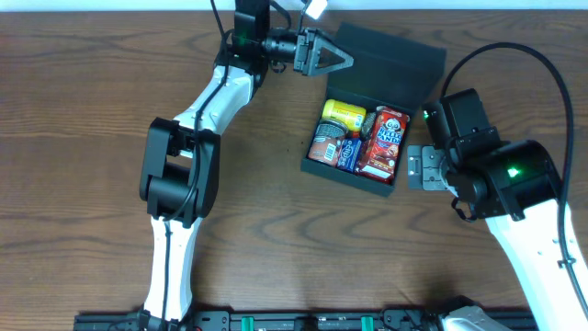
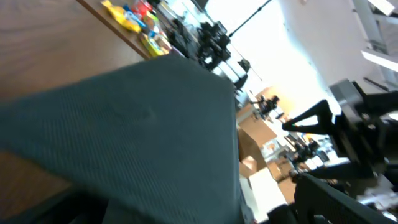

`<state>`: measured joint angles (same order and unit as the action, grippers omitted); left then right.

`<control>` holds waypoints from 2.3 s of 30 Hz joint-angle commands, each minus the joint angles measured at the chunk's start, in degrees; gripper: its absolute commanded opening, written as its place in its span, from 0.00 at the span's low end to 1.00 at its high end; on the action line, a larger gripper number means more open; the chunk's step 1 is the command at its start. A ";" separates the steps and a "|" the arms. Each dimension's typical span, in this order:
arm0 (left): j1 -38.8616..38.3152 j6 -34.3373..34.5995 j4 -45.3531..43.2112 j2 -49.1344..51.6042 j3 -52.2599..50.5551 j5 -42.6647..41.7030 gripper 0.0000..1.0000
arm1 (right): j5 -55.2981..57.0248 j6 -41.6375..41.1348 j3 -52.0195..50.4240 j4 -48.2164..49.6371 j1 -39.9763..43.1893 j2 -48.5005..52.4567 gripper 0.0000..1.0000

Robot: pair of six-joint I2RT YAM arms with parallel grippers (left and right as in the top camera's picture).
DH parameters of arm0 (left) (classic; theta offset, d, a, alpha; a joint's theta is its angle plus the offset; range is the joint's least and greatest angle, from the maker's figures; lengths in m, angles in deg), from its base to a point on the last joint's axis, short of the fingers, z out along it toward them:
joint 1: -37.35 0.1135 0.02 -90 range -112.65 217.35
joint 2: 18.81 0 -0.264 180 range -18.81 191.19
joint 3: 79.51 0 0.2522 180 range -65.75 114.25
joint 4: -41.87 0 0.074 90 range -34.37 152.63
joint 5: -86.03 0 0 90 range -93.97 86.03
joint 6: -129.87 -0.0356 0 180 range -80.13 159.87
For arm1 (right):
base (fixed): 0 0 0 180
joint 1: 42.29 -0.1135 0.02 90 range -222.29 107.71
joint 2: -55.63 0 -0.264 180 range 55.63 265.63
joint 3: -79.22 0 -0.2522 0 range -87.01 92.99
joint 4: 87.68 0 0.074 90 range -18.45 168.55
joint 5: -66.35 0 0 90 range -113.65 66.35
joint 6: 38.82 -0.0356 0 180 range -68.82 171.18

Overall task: Pack container
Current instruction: 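Push the box lid forward and down with the left gripper to close it, then bring both grippers to the sides of the closed box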

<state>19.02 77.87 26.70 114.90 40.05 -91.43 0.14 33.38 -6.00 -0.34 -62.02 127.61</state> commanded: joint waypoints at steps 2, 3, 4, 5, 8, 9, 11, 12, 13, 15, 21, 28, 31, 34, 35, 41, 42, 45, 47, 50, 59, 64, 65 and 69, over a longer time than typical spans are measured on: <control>0.02 3.63 -0.28 -3.32 1.51 -3.21 0.96 | 3.04 -0.48 -0.24 -0.17 0.26 -0.11 0.99; 0.07 4.72 -0.31 -3.52 1.51 -3.21 0.96 | 3.06 -0.31 -0.24 -0.20 0.26 -0.11 0.99; 0.11 5.60 -0.28 -3.78 1.51 -3.23 0.96 | 3.06 0.09 -0.24 -0.20 0.26 -0.11 0.99; 0.20 6.19 -0.26 -4.11 1.51 -3.23 0.96 | 3.15 0.48 -0.24 -0.17 0.26 -0.11 0.99; 0.31 7.54 -0.24 -4.98 1.51 -3.23 0.96 | 3.98 0.76 -0.24 -0.20 0.26 -0.11 0.99; 0.31 7.50 -0.26 -5.29 1.51 -3.23 0.96 | 4.09 0.74 -0.24 -0.20 0.26 -0.11 0.99; 0.39 7.39 -0.31 -5.73 1.51 -3.23 0.96 | 4.09 0.74 -0.24 -0.22 0.26 -0.13 0.99; 0.52 7.23 -0.35 -5.92 1.51 -3.23 0.96 | 4.07 0.74 -0.24 -0.35 0.26 -0.22 0.99; 0.74 6.99 -0.37 -6.01 1.51 -3.21 0.96 | 4.07 0.72 -0.24 -0.44 0.26 -0.33 0.99; 1.36 6.97 -1.44 -6.01 1.51 -3.15 0.96 | 4.07 0.72 -0.24 -0.46 0.26 -0.74 0.99; 3.85 9.57 -11.08 -7.34 1.62 6.93 0.96 | 4.04 0.74 -0.24 -0.31 0.26 -2.80 0.99; 4.13 -0.39 -3.08 -15.19 2.08 16.74 0.96 | 3.30 2.27 -0.24 0.90 0.26 -3.78 0.99; 4.09 -13.79 22.18 -20.46 2.10 26.97 0.96 | 3.26 2.25 -0.24 1.03 0.26 -3.78 0.99; 1.53 -32.79 51.34 -27.52 2.45 49.79 0.96 | 3.15 2.23 -0.24 1.09 0.26 -3.78 0.99; -0.07 -38.64 57.42 -29.79 2.47 54.80 0.95 | 2.97 2.23 -0.24 1.16 0.26 -3.76 0.99; -6.16 -35.36 81.15 -38.27 2.45 71.76 0.95 | 0.61 2.23 -2.49 3.89 0.26 -3.50 0.99; -6.51 -35.19 85.88 -39.15 2.45 71.69 0.95 | -0.52 2.23 -3.50 4.76 0.26 -3.37 0.99; -6.84 -35.91 99.49 -41.13 2.25 73.90 0.95 | -1.77 2.23 -7.50 8.59 0.26 -2.89 0.99; -6.84 -35.87 105.57 -41.72 2.01 77.85 0.95 | -1.81 2.23 -10.47 11.80 0.26 -2.45 0.99; -6.88 -35.89 110.09 -42.73 -0.68 80.41 0.95 | -3.19 2.23 -15.69 18.01 0.26 -0.90 0.99; -9.22 -36.26 95.93 -49.68 -26.25 80.21 0.95 | -5.51 2.19 -21.55 32.11 0.20 7.39 0.99; -14.86 -32.63 84.06 -51.43 -39.43 79.78 0.95 | -7.80 2.01 -21.55 35.85 0.20 12.26 0.99; -16.33 -32.65 81.83 -51.43 -41.24 79.82 0.95 | -7.76 1.99 -21.55 36.26 0.20 13.20 0.99; -21.86 -32.63 73.00 -51.30 -46.71 81.59 0.95 | -7.78 1.97 -21.55 37.86 0.20 16.52 0.99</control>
<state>-0.15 44.40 102.43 64.54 -4.37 -11.61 -7.31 35.17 -27.57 37.02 -62.02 142.45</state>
